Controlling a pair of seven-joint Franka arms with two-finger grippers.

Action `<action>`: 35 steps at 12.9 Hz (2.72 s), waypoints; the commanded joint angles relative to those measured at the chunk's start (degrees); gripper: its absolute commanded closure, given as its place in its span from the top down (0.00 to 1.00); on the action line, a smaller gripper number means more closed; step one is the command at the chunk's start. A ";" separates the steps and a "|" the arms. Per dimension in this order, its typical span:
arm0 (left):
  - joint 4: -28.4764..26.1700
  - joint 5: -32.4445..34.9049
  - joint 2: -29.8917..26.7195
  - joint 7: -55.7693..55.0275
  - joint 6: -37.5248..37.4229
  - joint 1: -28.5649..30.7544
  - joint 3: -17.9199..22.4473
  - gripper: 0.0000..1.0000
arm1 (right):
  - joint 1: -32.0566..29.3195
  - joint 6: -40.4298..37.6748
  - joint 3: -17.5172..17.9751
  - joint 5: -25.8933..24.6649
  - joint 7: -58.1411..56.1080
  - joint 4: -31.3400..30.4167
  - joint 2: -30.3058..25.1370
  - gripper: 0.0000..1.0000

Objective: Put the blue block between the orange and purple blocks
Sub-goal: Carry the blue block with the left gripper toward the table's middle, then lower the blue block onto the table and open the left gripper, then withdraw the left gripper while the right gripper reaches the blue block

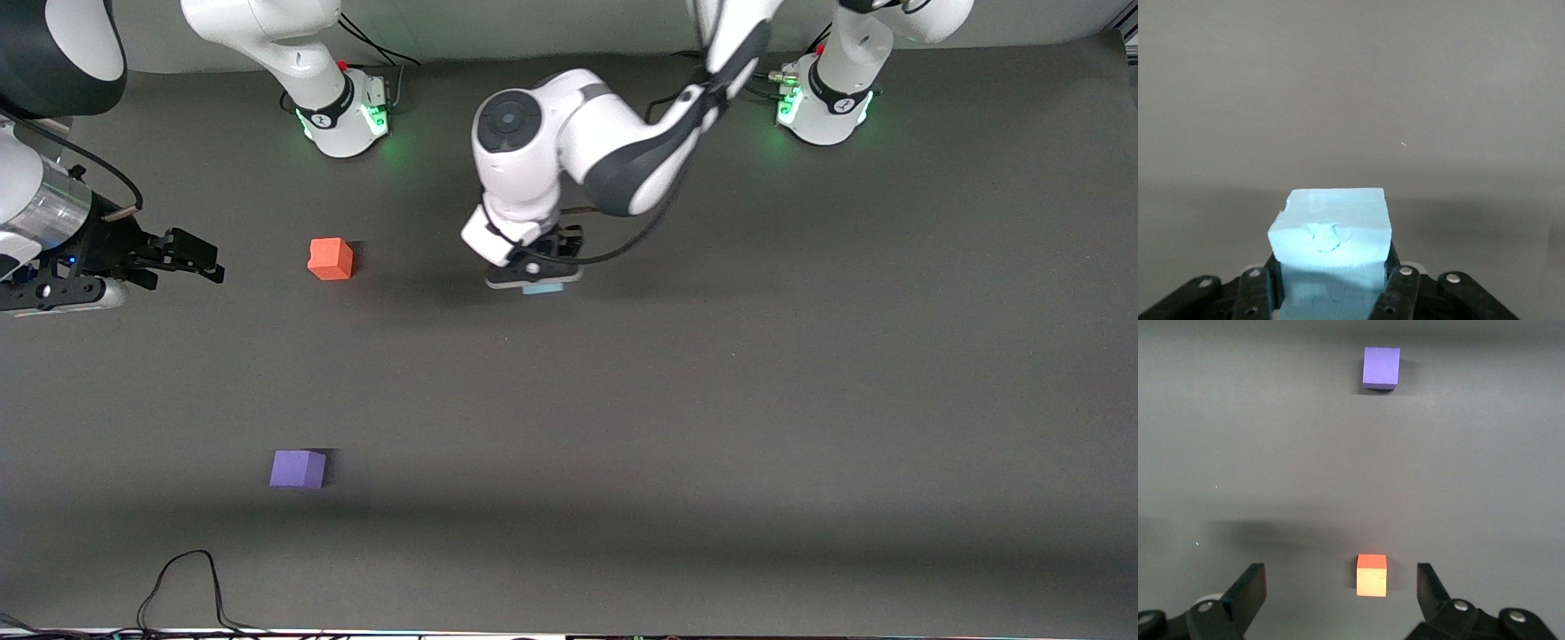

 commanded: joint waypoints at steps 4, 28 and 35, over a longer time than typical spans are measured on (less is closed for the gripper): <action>2.92 3.27 11.21 -3.50 8.70 -3.66 1.12 0.47 | -0.20 0.00 -0.24 0.90 0.89 1.92 0.47 1.00; -25.80 -4.91 -32.00 48.66 -15.28 42.45 1.47 1.00 | 8.83 -0.96 0.81 1.52 12.20 4.28 5.98 1.00; -25.56 -0.59 -42.21 59.52 -21.70 52.07 1.56 1.00 | 26.85 -0.08 0.90 9.87 41.90 19.48 20.75 1.00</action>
